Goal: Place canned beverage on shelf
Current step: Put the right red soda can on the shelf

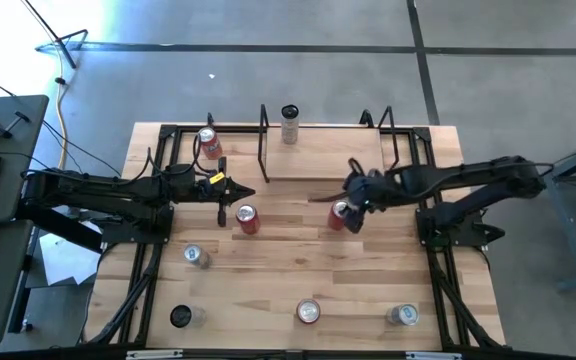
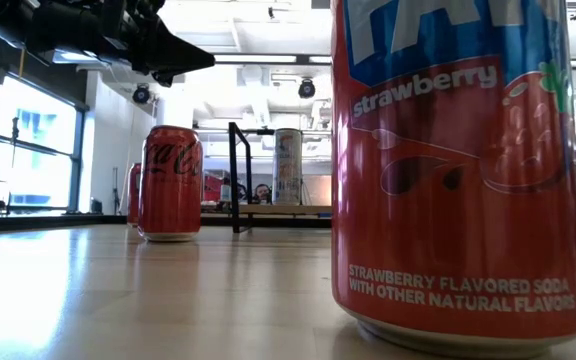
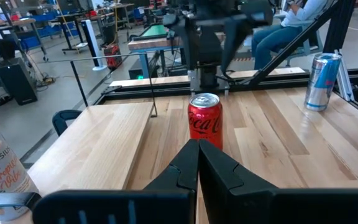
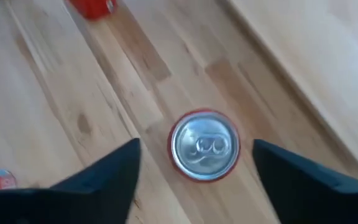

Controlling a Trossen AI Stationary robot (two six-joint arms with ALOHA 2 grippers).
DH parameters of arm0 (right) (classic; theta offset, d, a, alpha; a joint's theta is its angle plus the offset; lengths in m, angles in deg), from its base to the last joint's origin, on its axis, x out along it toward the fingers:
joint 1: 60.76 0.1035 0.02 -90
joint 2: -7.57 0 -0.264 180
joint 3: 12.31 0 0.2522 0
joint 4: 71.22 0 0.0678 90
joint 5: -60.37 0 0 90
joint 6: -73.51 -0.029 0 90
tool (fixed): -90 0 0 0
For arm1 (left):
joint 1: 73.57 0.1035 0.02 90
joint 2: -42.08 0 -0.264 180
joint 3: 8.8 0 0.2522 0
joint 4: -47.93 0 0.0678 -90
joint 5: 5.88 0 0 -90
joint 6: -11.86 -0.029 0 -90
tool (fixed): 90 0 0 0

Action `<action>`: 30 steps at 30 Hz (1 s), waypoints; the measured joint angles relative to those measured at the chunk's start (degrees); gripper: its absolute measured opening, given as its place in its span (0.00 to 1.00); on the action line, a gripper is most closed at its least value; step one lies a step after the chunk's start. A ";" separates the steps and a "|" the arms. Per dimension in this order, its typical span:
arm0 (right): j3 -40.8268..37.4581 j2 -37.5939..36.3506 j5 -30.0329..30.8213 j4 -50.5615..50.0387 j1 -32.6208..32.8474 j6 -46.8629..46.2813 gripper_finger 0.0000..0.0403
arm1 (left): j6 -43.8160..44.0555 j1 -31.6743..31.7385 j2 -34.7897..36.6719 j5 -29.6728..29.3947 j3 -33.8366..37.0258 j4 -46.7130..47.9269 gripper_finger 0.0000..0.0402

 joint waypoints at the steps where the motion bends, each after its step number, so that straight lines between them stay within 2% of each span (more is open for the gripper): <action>1: 0.00 1.02 0.09 0.10 0.46 -0.59 0.79 | 0.00 0.00 -0.01 -0.02 0.00 -0.01 0.01; 4: 0.00 4.13 0.14 0.09 1.06 -2.61 0.87 | 0.34 -0.04 0.00 0.00 0.00 -0.01 0.01; 8: 0.00 7.81 0.62 -0.81 0.71 -2.98 0.89 | 0.44 -0.04 -0.01 -0.02 0.00 0.01 0.01; 14: 0.00 10.38 2.82 -1.16 -0.01 -2.85 0.89 | 0.42 -0.04 0.00 -0.02 0.00 0.01 0.01; 23: -0.02 11.48 3.07 -1.29 0.01 -2.94 0.89 | 0.57 -0.04 -0.01 -0.01 0.00 0.01 0.01; 30: -0.02 15.37 0.34 -1.42 -1.82 -4.95 0.82 | 1.02 -0.04 -0.01 -0.01 0.00 0.06 0.01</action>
